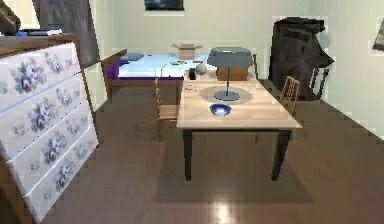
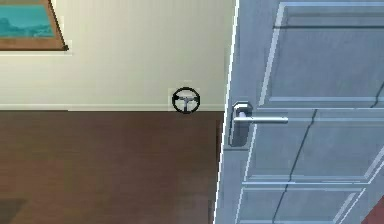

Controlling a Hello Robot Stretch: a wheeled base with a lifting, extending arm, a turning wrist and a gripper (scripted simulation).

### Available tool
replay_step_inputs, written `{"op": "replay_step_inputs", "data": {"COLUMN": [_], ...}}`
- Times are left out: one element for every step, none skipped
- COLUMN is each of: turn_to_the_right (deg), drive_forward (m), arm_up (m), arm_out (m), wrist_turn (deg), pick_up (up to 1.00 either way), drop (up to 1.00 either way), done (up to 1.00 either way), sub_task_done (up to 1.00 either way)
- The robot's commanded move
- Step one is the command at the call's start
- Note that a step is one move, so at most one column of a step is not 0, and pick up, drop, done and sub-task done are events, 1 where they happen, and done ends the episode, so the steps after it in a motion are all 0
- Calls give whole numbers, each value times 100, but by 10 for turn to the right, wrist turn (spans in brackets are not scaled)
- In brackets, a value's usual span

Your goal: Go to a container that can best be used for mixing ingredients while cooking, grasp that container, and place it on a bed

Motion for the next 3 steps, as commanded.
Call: {"op": "replay_step_inputs", "data": {"turn_to_the_right": [30,0,-450], "drive_forward": [0,80,0], "arm_up": [0,0,0], "arm_out": [0,0,0], "wrist_turn": [0,0,0], "pick_up": [0,0,0], "drop": [0,0,0], "done": [0,0,0], "sub_task_done": [0,0,0]}}
